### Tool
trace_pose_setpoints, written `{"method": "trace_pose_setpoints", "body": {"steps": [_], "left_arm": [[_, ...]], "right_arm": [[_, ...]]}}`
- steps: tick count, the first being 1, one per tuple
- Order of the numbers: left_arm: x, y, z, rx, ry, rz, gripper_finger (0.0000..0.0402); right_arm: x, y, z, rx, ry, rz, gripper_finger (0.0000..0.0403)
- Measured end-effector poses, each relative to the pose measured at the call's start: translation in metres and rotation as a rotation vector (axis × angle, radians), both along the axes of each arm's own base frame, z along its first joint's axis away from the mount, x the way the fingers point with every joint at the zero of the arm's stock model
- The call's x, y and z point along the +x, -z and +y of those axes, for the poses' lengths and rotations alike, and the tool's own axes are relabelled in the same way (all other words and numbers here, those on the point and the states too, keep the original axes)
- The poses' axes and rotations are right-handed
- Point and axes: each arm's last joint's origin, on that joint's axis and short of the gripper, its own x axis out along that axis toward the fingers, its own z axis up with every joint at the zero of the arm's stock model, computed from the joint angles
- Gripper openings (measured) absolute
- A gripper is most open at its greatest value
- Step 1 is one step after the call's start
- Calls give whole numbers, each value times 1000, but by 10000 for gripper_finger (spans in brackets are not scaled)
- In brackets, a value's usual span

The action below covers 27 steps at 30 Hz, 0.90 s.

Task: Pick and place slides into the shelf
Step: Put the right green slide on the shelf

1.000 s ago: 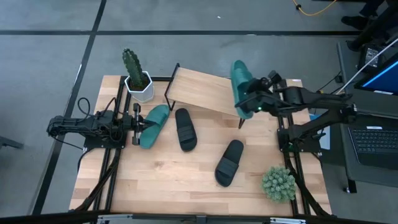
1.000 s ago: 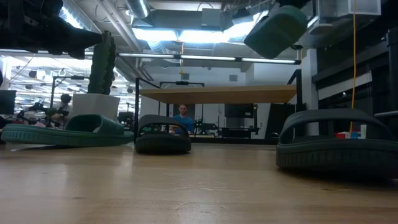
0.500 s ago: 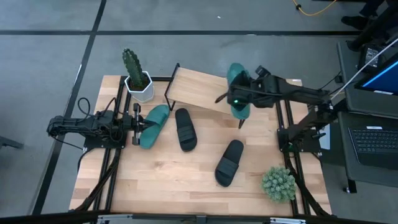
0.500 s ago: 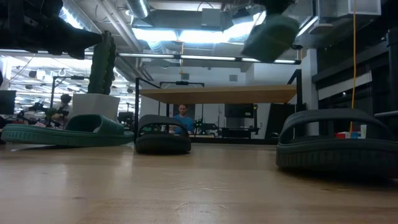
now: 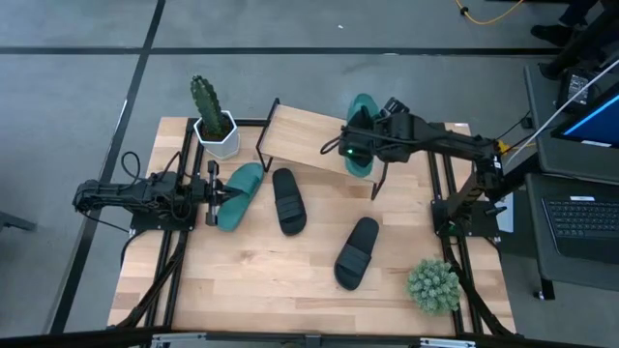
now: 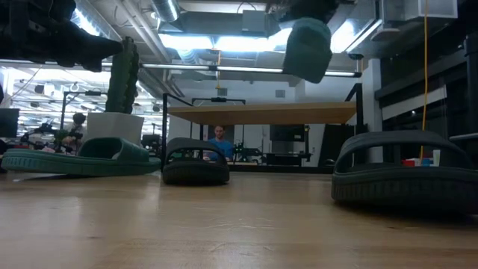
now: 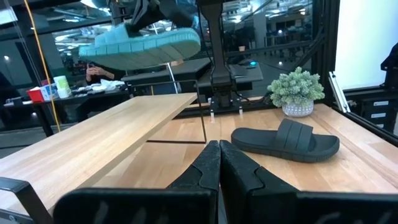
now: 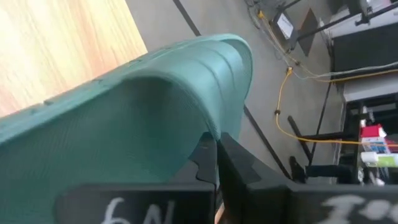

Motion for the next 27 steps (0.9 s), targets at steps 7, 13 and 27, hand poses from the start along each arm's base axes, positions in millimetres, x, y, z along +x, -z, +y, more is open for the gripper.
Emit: {"method": "trace_pose_setpoints", "body": {"steps": [7, 13, 27], "left_arm": [[0, 0, 0, 0, 2, 0, 0], [0, 0, 0, 0, 1, 1, 0], [0, 0, 0, -6, 2, 1, 0]], "right_arm": [[5, 6, -3, 11, 9, 17, 3], [16, 18, -4, 19, -9, 78, 3], [18, 43, -11, 52, 24, 151, 2]]}}
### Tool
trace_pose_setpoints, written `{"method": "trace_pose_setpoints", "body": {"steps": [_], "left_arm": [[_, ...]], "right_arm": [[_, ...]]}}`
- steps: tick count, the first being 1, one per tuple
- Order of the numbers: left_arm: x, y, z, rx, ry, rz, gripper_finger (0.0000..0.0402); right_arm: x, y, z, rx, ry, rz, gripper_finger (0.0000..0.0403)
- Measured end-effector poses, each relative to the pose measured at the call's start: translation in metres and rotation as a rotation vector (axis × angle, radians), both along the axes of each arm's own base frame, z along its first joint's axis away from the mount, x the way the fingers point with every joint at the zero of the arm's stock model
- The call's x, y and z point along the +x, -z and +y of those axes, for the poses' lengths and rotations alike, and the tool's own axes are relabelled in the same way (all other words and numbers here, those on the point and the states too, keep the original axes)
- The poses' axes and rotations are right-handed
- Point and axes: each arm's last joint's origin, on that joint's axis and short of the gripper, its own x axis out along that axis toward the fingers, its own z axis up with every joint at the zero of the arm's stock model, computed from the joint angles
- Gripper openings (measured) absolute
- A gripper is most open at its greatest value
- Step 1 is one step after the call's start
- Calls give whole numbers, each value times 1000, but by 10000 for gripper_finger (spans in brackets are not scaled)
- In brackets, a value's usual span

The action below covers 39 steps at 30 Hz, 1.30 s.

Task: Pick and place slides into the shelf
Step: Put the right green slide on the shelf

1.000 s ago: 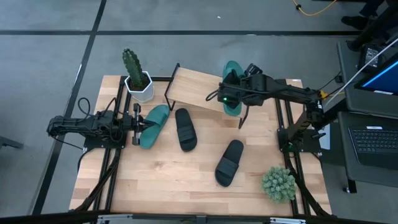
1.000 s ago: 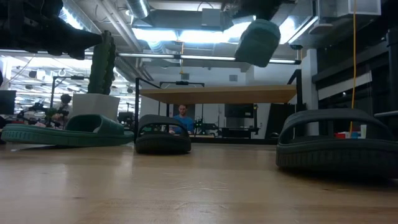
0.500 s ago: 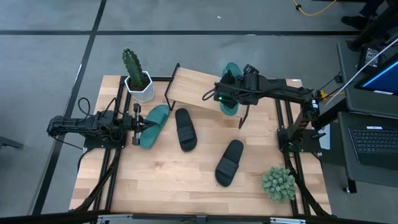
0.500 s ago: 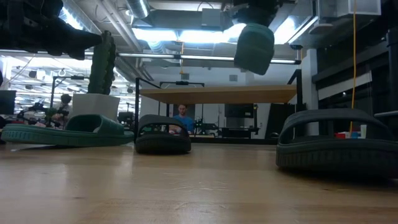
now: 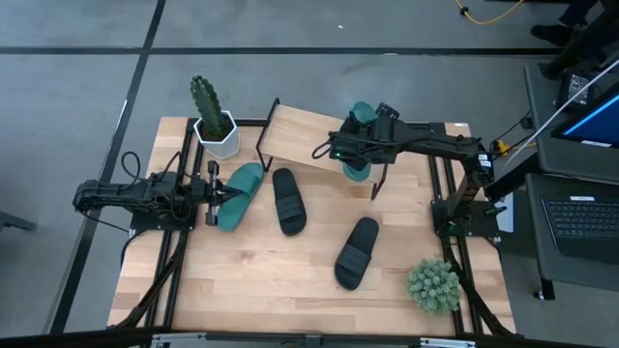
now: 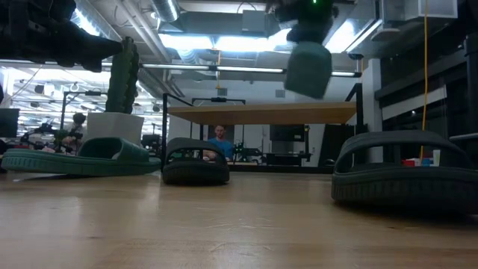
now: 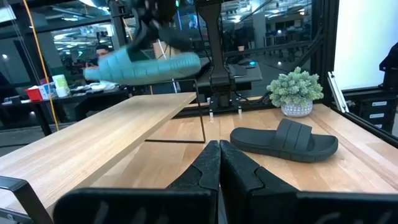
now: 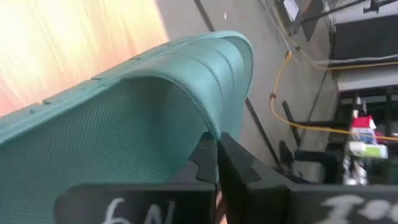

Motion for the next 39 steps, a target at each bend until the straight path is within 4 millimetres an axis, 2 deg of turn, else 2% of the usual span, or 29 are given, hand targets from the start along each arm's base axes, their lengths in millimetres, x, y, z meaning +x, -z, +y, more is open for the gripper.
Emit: {"method": "trace_pose_setpoints", "body": {"steps": [6, 11, 39], "left_arm": [[0, 0, 0, 0, 0, 0, 0], [0, 0, 0, 0, 0, 0, 0], [0, 0, 0, 1, 0, 0, 0]], "right_arm": [[-6, 37, 0, 21, 26, 127, 2], [-8, 49, 0, 20, 38, 161, 2], [-9, 50, 1, 73, 23, 176, 8]]}}
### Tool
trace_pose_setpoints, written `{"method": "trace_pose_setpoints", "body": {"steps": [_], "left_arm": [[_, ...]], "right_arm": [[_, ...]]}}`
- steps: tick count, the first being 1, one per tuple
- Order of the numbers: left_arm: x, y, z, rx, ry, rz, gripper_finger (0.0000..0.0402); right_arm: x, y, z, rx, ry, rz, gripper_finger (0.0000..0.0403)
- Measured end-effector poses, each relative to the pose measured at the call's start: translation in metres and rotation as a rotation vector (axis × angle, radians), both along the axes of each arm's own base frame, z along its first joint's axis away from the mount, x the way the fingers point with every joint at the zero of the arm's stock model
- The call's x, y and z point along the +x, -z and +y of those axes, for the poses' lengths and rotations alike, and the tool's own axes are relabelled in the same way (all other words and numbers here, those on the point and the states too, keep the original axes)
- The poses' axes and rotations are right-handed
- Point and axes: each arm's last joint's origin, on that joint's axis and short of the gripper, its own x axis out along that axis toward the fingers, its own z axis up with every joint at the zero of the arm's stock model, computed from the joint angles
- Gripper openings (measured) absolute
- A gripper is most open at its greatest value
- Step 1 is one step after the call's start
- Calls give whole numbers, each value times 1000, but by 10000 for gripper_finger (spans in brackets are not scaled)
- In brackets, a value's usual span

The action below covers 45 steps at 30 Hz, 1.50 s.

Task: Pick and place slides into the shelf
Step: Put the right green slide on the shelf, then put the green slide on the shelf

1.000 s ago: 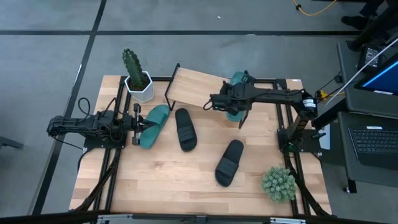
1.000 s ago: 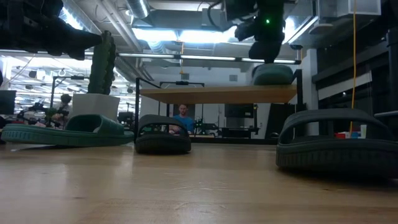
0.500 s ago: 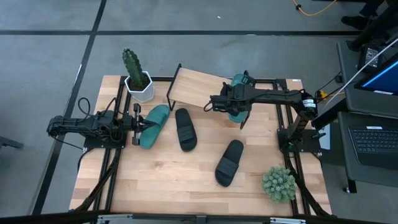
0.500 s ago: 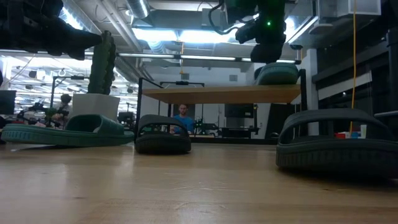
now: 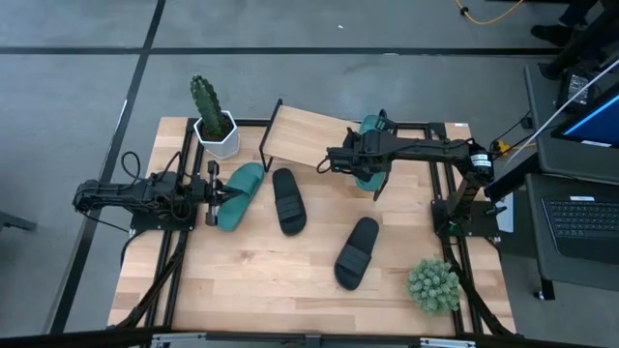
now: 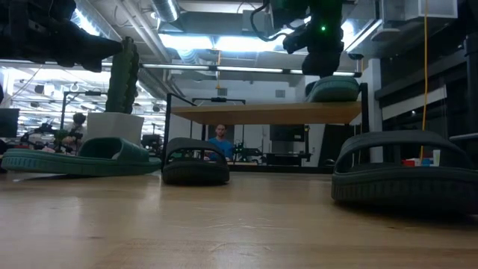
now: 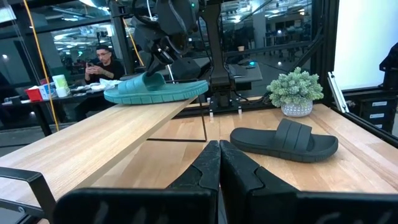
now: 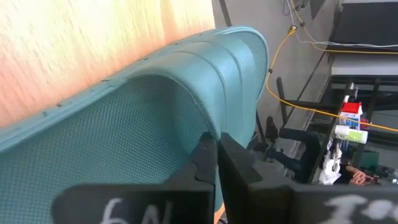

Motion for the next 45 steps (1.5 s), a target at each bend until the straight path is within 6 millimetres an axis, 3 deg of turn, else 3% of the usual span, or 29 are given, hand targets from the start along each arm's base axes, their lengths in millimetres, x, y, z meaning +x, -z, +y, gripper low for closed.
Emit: {"method": "trace_pose_setpoints", "body": {"steps": [20, 30, 36, 45], "left_arm": [[0, 1, 0, 0, 0, 12, 0], [0, 2, 0, 0, 0, 18, 0], [0, 2, 0, 0, 0, 20, 0], [0, 2, 0, 0, 0, 20, 0]], "right_arm": [[0, 0, 0, 7, 3, 0, 42], [-1, 0, -1, 1, 42, -32, 116], [-1, 0, -1, 5, 25, -17, 135], [5, -22, 1, -4, 13, -108, 134]]}}
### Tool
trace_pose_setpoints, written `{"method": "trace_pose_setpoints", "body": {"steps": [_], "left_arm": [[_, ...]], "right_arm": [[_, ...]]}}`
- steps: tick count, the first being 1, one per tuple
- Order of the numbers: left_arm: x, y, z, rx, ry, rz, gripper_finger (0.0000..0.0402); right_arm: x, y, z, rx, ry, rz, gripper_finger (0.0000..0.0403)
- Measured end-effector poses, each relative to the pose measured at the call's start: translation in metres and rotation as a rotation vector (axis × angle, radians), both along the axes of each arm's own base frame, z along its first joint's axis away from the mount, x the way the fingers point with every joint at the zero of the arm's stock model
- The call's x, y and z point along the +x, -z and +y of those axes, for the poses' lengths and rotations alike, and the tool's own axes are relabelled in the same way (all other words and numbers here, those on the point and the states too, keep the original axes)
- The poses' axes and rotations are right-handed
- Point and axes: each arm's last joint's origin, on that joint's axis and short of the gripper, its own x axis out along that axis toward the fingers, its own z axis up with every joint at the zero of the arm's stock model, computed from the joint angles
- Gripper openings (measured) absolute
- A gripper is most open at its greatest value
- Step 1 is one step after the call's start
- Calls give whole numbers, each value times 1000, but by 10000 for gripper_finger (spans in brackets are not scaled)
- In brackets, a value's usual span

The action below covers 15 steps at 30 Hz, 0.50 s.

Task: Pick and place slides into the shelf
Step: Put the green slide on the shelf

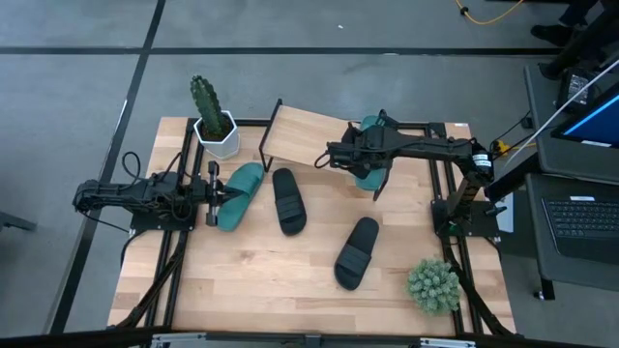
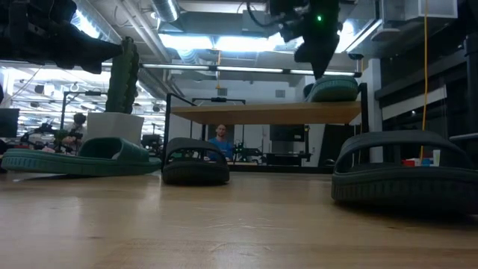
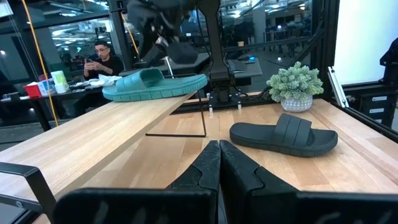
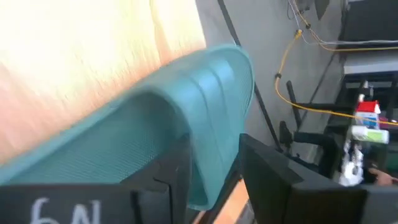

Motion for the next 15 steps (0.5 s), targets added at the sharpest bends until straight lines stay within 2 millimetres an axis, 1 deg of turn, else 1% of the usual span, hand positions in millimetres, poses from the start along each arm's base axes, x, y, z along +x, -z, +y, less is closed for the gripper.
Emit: {"method": "trace_pose_setpoints", "body": {"steps": [5, 11, 13, 15], "left_arm": [[0, 0, 0, 0, 0, 0, 0], [0, 0, 0, 0, 0, 0, 0], [0, 0, 0, 0, 0, 0, 0], [0, 0, 0, 0, 0, 0, 0]], "right_arm": [[3, -18, 5, 69, -28, -74, 134], [6, -43, 14, 62, -61, -171, 133], [6, -51, 19, 55, -86, -197, 126], [5, -59, 24, 31, -110, -216, 106]]}}
